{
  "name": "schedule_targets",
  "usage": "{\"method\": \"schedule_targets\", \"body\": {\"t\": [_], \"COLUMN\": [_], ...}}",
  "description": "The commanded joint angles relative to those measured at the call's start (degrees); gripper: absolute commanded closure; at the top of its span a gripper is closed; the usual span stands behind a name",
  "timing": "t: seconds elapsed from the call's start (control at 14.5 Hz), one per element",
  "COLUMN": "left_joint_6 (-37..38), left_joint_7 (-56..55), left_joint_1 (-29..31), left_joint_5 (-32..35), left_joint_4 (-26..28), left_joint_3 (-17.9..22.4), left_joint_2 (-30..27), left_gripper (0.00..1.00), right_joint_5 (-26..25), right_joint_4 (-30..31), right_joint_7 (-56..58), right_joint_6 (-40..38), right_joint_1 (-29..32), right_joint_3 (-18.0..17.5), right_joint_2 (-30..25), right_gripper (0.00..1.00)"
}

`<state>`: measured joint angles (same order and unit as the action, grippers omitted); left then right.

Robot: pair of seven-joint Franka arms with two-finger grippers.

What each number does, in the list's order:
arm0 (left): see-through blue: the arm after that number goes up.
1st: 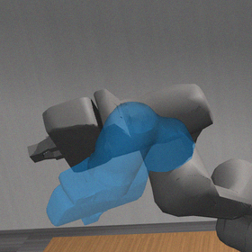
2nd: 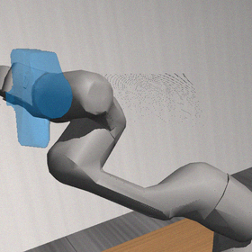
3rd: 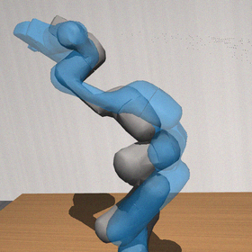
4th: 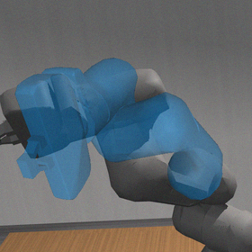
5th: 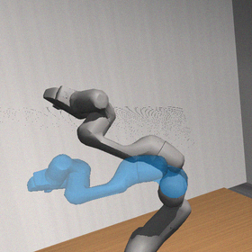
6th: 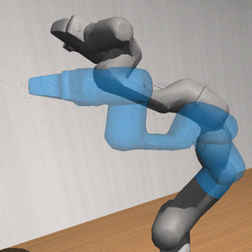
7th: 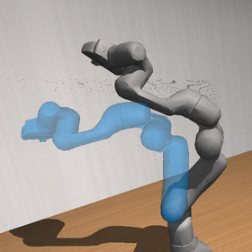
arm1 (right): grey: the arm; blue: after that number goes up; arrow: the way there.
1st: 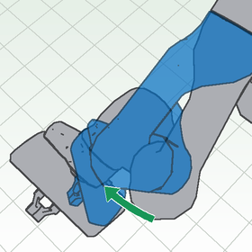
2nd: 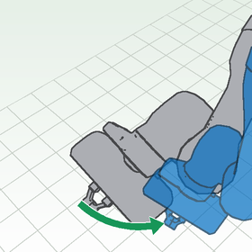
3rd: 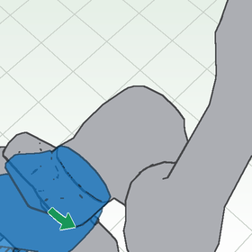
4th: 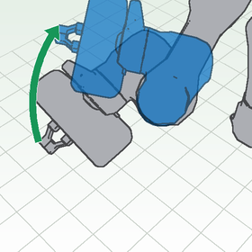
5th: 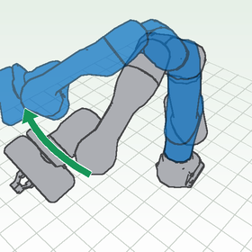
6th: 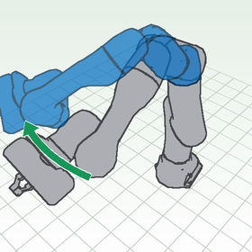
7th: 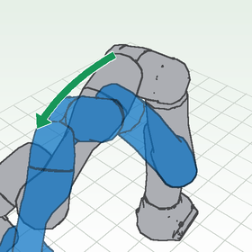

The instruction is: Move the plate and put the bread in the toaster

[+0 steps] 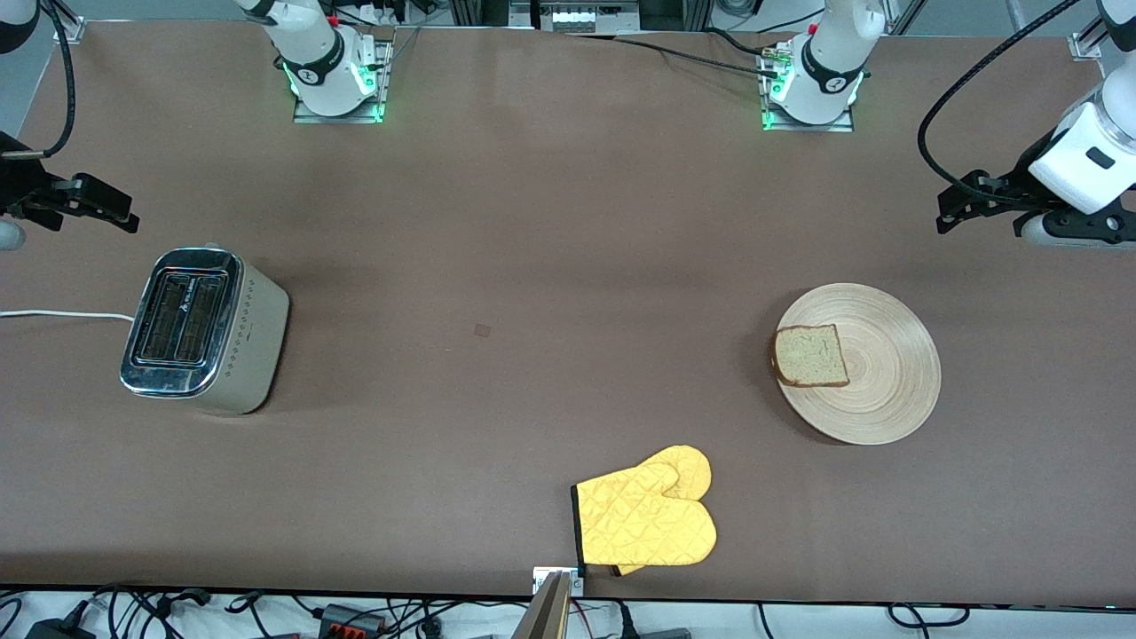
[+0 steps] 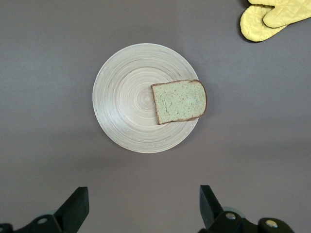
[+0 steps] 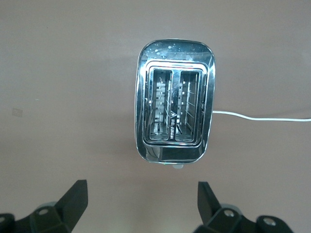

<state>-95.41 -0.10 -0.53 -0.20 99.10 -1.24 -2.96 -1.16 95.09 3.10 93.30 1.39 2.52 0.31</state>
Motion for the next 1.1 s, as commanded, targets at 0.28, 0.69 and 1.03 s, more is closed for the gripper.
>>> {"method": "schedule_targets", "body": {"t": [0.28, 0.69, 1.03], "left_joint_6": [1.19, 1.46, 1.46], "left_joint_7": [-0.25, -0.25, -0.07], "left_joint_1": [-0.18, -0.26, -0.09], "left_joint_5": [1.43, 1.43, 1.34], "left_joint_4": [-0.76, -0.84, -0.84], "left_joint_3": [0.09, 0.09, 0.44], "left_joint_2": [-0.20, -0.12, 0.06], "left_gripper": [0.00, 0.00, 0.00], "right_joint_5": [-0.34, -0.25, -0.16], "right_joint_4": [-0.26, -0.26, -0.26], "right_joint_7": [-0.99, -1.08, -1.08], "right_joint_6": [-0.40, -0.31, 0.04], "right_joint_1": [0.10, 0.19, 0.28], "right_joint_3": [-0.15, -0.06, -0.06], "right_joint_2": [-0.58, -0.57, -0.40], "right_gripper": [0.00, 0.00, 0.00]}}
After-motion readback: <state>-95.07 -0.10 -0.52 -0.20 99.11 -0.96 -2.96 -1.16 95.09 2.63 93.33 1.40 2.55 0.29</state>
